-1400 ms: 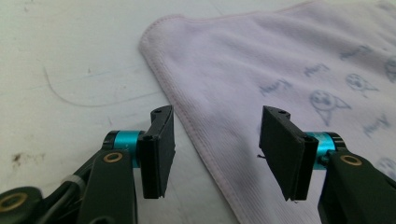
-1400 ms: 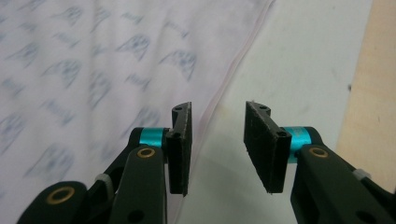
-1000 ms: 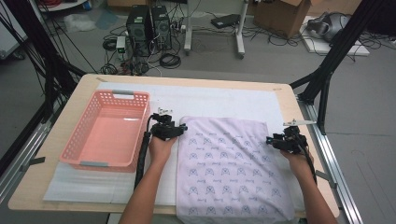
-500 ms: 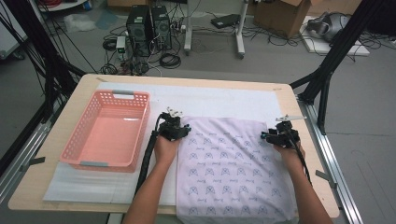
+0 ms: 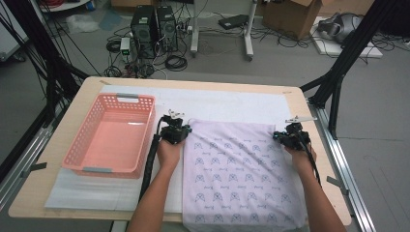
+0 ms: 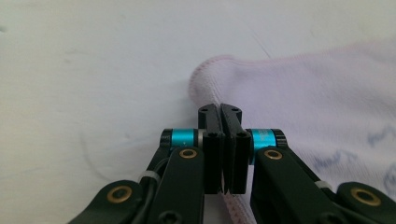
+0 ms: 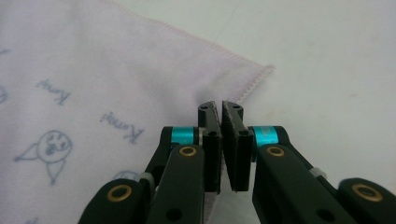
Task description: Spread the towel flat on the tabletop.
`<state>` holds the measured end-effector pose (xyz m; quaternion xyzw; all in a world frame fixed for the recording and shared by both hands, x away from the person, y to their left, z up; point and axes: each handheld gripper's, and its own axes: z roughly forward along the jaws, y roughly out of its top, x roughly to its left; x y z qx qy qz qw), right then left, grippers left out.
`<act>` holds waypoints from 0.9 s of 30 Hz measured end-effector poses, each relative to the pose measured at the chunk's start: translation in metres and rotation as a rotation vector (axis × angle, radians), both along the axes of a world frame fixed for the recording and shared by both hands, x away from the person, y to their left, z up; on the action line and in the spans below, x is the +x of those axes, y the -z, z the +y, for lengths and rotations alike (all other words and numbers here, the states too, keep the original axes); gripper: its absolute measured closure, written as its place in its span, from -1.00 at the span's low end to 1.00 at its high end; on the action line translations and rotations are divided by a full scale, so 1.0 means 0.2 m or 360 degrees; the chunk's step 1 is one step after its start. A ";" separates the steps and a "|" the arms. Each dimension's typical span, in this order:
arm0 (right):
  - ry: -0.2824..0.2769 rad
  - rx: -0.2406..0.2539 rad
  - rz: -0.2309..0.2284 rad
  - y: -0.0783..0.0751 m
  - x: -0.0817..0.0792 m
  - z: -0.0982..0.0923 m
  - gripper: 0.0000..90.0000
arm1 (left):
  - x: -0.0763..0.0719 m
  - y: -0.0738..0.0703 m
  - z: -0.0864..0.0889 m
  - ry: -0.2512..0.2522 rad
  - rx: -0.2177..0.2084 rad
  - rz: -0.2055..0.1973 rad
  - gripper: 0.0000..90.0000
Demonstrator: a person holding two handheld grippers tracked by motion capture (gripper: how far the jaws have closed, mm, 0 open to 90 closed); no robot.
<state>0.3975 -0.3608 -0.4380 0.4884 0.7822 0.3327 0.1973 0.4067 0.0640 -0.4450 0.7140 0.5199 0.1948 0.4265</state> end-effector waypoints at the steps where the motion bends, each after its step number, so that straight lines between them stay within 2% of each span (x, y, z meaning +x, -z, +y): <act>1: 0.0016 0.0013 -0.0028 -0.01 0.01 -0.01 0.92 | 0.00 0.00 0.01 -0.0018 -0.0043 0.0002 0.94; 2: 0.0030 0.0032 -0.0052 -0.02 0.01 -0.02 0.92 | 0.02 -0.01 0.02 -0.0015 -0.0071 0.0043 0.94; 3: 0.0043 0.0036 -0.0085 -0.03 0.02 -0.03 0.93 | 0.03 -0.02 0.01 -0.0008 -0.0069 0.0046 0.94; 4: 0.0048 0.0015 -0.0122 -0.03 0.02 -0.03 0.92 | 0.03 -0.02 0.00 -0.0007 -0.0076 0.0019 0.94; 6: 0.0069 0.0001 -0.0147 -0.03 0.03 -0.03 0.93 | 0.04 -0.04 -0.01 -0.0026 -0.0122 -0.0027 0.94; 7: 0.0088 0.0012 -0.0151 -0.02 0.03 -0.04 0.93 | 0.05 -0.05 -0.01 -0.0024 -0.0107 -0.0019 0.94; 9: 0.0126 0.0069 -0.0157 -0.01 0.04 -0.06 0.93 | 0.07 -0.05 0.00 -0.0058 -0.0140 -0.0061 0.94; 12: 0.0141 0.0114 -0.0191 -0.02 0.05 -0.07 0.93 | 0.09 -0.03 0.02 -0.0092 -0.0173 -0.0078 0.94; 14: 0.0131 0.0098 -0.0235 -0.03 0.06 -0.06 0.93 | 0.10 -0.01 0.03 -0.0075 -0.0163 -0.0111 0.94; 16: 0.0157 0.0081 -0.0292 -0.05 0.07 -0.05 0.92 | 0.10 0.00 0.03 -0.0078 -0.0166 -0.0102 0.85; 17: 0.0207 0.0069 -0.0297 -0.05 0.08 -0.04 0.89 | 0.10 0.01 0.03 -0.0082 -0.0157 -0.0090 0.58; 18: 0.0238 0.0061 -0.0286 -0.04 0.09 -0.04 0.82 | 0.10 0.01 0.03 -0.0075 -0.0160 -0.0069 0.39; 19: 0.0278 0.0046 -0.0276 -0.04 0.09 -0.05 0.64 | 0.09 0.01 0.03 -0.0064 -0.0158 -0.0053 0.30; 20: 0.0310 0.0053 -0.0273 -0.04 0.09 -0.06 0.60 | 0.09 0.01 0.03 -0.0036 -0.0130 -0.0042 0.26; 22: 0.0335 0.0096 -0.0257 -0.06 0.08 -0.09 0.54 | 0.07 0.01 0.02 0.0010 -0.0094 -0.0023 0.24; 24: 0.0313 0.0113 -0.0258 -0.08 0.06 -0.10 0.54 | 0.05 0.01 0.02 0.0031 -0.0074 -0.0012 0.26; 26: 0.0252 0.0115 -0.0233 -0.11 0.04 -0.10 0.54 | 0.03 0.03 0.02 0.0037 -0.0055 0.0021 0.33; 27: 0.0195 0.0094 -0.0189 -0.12 0.02 -0.10 0.54 | 0.03 0.03 0.02 0.0041 -0.0059 0.0038 0.37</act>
